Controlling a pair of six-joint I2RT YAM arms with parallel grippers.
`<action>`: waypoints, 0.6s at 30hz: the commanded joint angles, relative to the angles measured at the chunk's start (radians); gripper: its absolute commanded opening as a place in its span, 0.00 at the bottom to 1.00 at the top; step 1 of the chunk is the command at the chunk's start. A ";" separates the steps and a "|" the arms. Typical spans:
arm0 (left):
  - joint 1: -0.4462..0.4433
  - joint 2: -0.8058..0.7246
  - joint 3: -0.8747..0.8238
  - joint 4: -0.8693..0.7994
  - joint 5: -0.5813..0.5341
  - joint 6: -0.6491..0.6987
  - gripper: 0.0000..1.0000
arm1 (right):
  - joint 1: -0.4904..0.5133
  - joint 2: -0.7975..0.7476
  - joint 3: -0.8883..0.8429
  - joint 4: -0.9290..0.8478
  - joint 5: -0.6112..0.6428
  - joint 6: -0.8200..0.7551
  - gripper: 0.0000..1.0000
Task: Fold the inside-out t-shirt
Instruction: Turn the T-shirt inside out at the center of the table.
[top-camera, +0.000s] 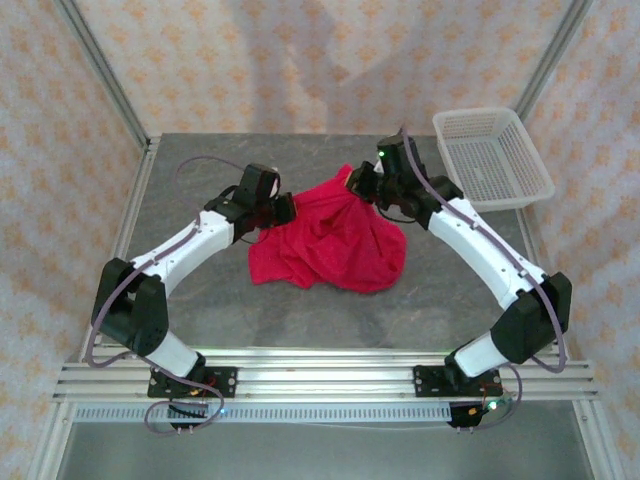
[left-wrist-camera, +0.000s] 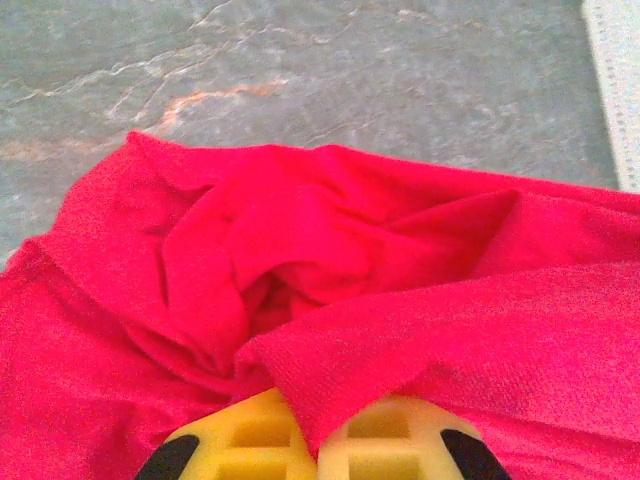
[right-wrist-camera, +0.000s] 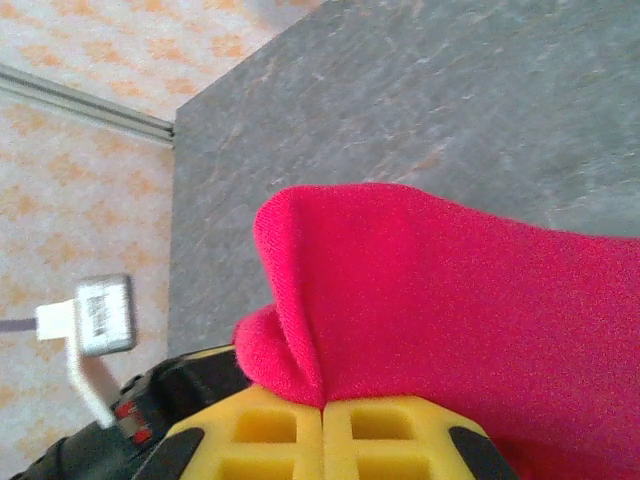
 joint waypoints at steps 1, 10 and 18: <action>0.016 0.026 0.001 0.012 -0.009 -0.010 0.00 | -0.062 -0.006 0.045 -0.060 -0.012 -0.029 0.00; -0.040 0.104 0.028 0.083 0.035 -0.079 0.00 | -0.144 0.524 0.247 -0.078 -0.102 -0.085 0.07; -0.048 0.133 0.069 0.088 0.044 -0.099 0.00 | -0.130 0.537 0.370 -0.336 0.036 -0.219 0.44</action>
